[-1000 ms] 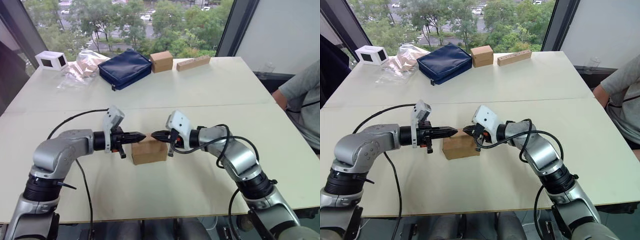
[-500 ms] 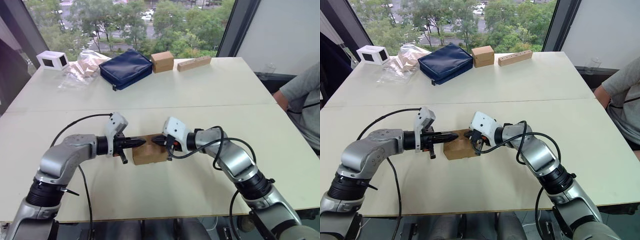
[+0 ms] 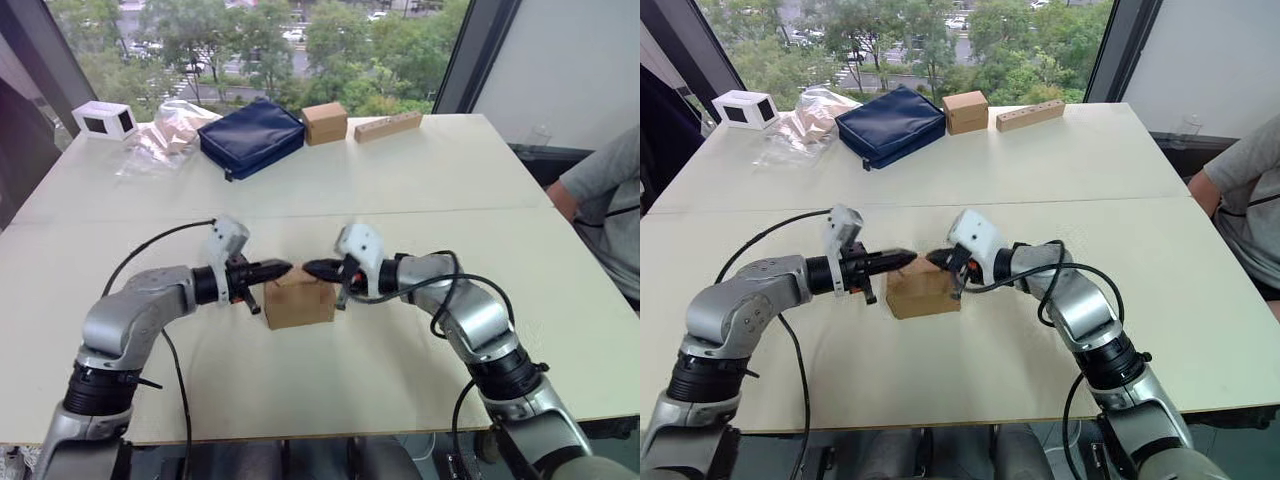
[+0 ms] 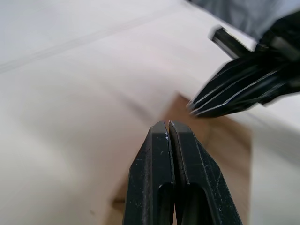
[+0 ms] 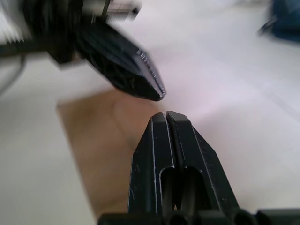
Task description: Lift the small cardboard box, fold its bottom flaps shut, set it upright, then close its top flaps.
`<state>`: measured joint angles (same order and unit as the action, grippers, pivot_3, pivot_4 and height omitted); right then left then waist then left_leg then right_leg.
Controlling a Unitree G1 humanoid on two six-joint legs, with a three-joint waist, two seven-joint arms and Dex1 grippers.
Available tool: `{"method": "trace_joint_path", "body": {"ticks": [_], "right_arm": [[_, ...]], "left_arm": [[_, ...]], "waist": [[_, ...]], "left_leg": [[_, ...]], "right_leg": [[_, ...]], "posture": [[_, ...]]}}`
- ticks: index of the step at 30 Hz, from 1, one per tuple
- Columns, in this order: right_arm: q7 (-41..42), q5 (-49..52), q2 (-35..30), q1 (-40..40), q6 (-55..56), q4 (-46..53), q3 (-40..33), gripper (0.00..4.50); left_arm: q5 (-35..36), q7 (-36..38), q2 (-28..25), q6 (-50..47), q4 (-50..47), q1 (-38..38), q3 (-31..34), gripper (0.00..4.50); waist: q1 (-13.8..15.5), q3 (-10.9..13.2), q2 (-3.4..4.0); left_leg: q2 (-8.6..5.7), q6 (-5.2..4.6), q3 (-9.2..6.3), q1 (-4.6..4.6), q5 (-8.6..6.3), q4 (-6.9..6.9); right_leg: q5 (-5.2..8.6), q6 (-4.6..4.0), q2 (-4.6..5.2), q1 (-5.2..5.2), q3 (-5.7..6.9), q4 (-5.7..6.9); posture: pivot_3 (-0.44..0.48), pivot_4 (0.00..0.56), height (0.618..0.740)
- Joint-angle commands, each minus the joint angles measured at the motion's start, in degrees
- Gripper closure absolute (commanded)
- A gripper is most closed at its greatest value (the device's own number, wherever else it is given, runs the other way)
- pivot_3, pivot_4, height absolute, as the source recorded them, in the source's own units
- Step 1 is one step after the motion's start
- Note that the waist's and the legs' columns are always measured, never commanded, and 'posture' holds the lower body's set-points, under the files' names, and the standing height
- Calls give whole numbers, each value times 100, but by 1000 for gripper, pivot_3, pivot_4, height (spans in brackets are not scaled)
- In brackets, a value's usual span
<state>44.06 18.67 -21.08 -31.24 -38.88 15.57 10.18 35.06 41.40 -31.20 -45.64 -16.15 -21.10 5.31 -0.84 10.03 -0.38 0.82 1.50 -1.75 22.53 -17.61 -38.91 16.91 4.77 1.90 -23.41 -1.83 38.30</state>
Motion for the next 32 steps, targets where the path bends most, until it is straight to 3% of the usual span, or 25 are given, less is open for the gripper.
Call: {"method": "trace_joint_path", "body": {"ticks": [1, 8, 11, 16, 22, 32], "right_arm": [[-126, 905, -82, 309, -384, 690, -1108, 4500], [-433, 1822, -442, 1078, -1121, 1416, -1949, 4500], [-396, 1877, -843, 1908, -1267, 1726, -2104, 4500], [-168, 1945, -1497, 2813, -1282, 2053, -2156, 4500], [68, 1914, -1975, 3244, -1083, 2079, -2091, 4500], [49, 1869, -2123, 3220, -892, 1937, -1902, 4500]], "left_arm": [[447, -295, -33, -243, -609, 598, 692, 4444], [1514, -294, -289, -887, -978, 1506, 1555, 4444], [1218, 55, -751, -710, -1139, 2328, 1590, 4444], [1166, 534, -1248, -507, -1308, 2986, 1538, 4444], [999, 810, -1383, -127, -930, 3126, 1539, 4444], [904, 912, -1266, 99, -777, 3142, 1259, 4444]], "waist": [[-3, 0, 0], [10, 0, 0], [5, -2, 1], [18, -1, 1], [16, -2, 1], [12, -2, 1]], "left_leg": [[0, 0, 1, -1, 0, 8], [1, 2, 0, -6, 1, 12], [-1, 2, 1, -6, 0, 14], [-10, 10, 8, -11, 5, 35], [-10, 9, 9, -28, 5, 39], [-5, 9, 8, -30, 5, 52]], "right_leg": [[0, 0, 2, 0, -3, -6], [0, -1, 11, 5, -1, -8], [0, -1, 11, 8, 0, -14], [1, -2, 24, 7, -1, -23], [3, -5, 19, 25, 1, -27], [2, -4, 9, 21, -1, -30]], "posture": [[0, 150, 740], [0, 150, 740], [0, 150, 740], [0, 150, 740], [0, 150, 740], [0, 150, 740]]}}
